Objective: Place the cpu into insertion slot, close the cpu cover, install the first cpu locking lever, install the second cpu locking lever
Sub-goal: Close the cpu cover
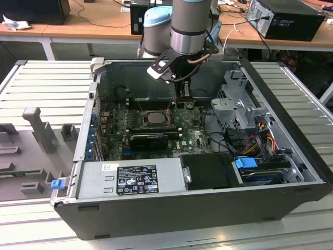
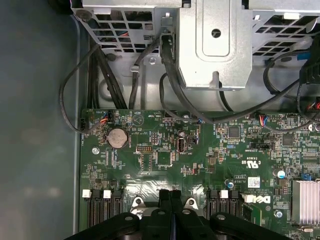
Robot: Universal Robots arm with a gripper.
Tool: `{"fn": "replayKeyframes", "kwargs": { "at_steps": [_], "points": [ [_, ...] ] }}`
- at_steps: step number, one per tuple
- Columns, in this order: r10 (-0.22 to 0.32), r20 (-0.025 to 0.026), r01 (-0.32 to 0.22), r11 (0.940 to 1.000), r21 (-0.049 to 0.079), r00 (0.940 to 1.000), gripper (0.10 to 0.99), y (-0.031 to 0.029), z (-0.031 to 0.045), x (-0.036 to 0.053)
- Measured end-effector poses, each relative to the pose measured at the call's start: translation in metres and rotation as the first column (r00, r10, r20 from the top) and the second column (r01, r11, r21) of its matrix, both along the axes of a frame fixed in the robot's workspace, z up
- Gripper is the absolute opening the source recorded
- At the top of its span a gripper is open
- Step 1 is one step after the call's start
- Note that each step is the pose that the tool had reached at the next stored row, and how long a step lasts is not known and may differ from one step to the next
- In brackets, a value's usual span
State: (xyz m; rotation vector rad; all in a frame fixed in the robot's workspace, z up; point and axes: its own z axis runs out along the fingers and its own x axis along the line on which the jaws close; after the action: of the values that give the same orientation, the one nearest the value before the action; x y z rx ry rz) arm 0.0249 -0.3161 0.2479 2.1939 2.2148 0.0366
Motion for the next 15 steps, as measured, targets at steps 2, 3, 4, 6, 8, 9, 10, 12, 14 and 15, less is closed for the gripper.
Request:
{"fn": "replayKeyframes", "kwargs": {
  "at_steps": [2, 3, 4, 6, 8, 9, 10, 12, 14, 15],
  "points": [
    [0.0, 0.0, 0.0, 1.0, 0.0, 1.0, 0.106, 0.0, 0.0, -0.0008],
    [0.0, 0.0, 0.0, 1.0, 0.0, 1.0, 0.106, 0.0, 0.0, -0.0012],
    [0.0, 0.0, 0.0, 1.0, 0.0, 1.0, 0.106, 0.0, 0.0, -0.0017],
    [0.0, 0.0, 0.0, 1.0, 0.0, 1.0, 0.106, 0.0, 0.0, -0.0025],
    [0.0, 0.0, 0.0, 1.0, 0.0, 1.0, 0.106, 0.0, 0.0, -0.0034],
    [0.0, 0.0, 0.0, 1.0, 0.0, 1.0, 0.106, 0.0, 0.0, -0.0038],
    [0.0, 0.0, 0.0, 1.0, 0.0, 1.0, 0.106, 0.0, 0.0, -0.0046],
    [0.0, 0.0, 0.0, 1.0, 0.0, 1.0, 0.106, 0.0, 0.0, -0.0072],
    [0.0, 0.0, 0.0, 1.0, 0.0, 1.0, 0.106, 0.0, -0.0001, -0.008],
    [0.0, 0.0, 0.0, 1.0, 0.0, 1.0, 0.106, 0.0, 0.0, -0.0084]
  ]
}}
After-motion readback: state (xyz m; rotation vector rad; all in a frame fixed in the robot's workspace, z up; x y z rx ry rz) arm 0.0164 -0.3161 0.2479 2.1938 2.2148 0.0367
